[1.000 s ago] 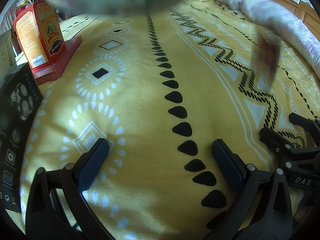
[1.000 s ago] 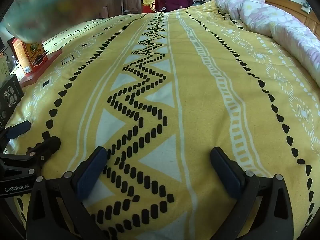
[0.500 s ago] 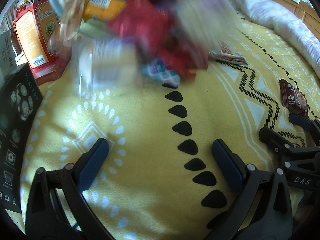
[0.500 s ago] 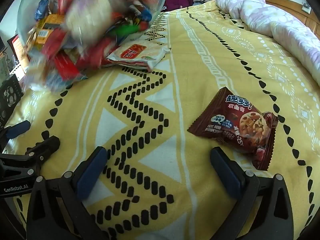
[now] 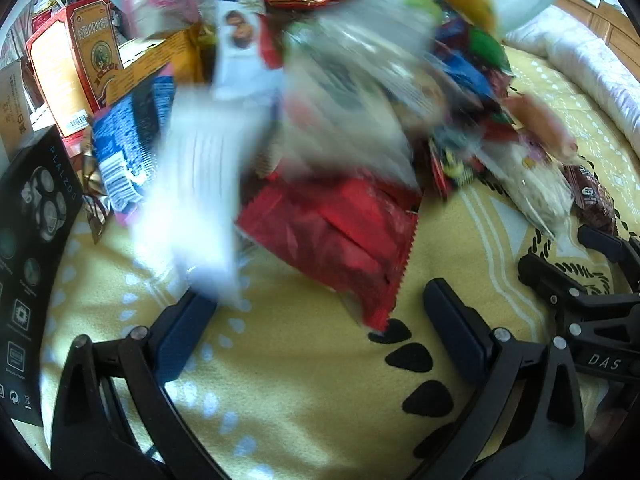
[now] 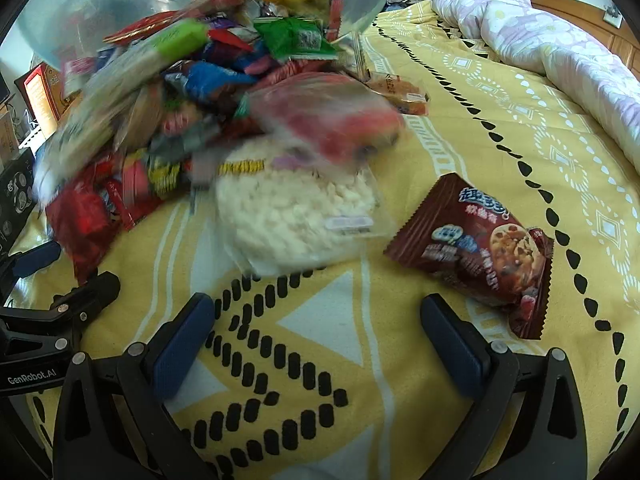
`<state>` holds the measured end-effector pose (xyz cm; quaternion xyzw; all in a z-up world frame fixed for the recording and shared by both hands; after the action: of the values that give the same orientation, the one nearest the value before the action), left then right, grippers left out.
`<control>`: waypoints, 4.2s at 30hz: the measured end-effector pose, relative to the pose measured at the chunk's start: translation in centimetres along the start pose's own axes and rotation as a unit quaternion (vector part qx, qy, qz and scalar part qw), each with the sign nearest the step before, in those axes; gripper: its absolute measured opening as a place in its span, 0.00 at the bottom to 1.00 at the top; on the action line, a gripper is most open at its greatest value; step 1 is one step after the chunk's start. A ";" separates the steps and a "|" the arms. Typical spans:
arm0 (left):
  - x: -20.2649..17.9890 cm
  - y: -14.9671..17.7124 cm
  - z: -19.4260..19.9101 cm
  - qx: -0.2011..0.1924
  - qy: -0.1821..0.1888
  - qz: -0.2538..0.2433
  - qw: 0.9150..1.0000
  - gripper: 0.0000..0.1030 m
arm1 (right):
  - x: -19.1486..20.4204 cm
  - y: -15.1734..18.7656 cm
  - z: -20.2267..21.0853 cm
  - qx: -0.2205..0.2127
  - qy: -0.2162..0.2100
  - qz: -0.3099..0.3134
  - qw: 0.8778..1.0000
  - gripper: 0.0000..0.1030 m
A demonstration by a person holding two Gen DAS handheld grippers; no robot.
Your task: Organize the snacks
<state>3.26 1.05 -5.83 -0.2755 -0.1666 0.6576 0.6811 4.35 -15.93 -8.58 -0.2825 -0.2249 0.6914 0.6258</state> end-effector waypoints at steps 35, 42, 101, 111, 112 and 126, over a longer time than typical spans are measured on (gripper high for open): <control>0.3 0.6 0.0 0.002 0.000 -0.001 1.000 1.00 | 1.0 -0.1 1.0 0.002 0.005 0.003 1.000 1.00; 0.6 0.2 -0.1 0.003 0.000 -0.001 1.000 1.00 | 0.8 -0.5 0.9 0.005 0.007 0.001 1.000 1.00; 0.6 0.6 0.1 0.002 0.000 -0.002 1.000 1.00 | 0.9 -0.4 0.7 0.005 0.007 0.003 1.000 1.00; 0.2 -0.5 -0.3 0.010 -0.005 -0.005 1.000 1.00 | 0.9 -0.4 0.7 0.005 0.007 0.003 1.000 1.00; -0.1 -0.8 -0.4 0.012 -0.007 -0.005 1.000 1.00 | 0.8 -0.4 0.7 0.005 0.007 0.003 1.000 1.00; -4.0 1.4 4.3 0.037 0.118 -0.034 0.992 0.98 | 0.8 -0.4 0.7 0.004 0.008 0.003 1.000 1.00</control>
<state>-0.69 -2.26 -2.69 -0.3199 -0.0698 0.6029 0.7275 4.09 -15.02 -7.90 -0.2856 -0.2161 0.6922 0.6265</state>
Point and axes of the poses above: each gripper's, at about its wrist camera, not at the fingertips, and z roughly against the way its jaws point, x to its left, y to its underside, the point moved 7 cm from there along -z, roughly the way its jaws point, and after that the axes turned 9 degrees about y, right-handed, at the moved point
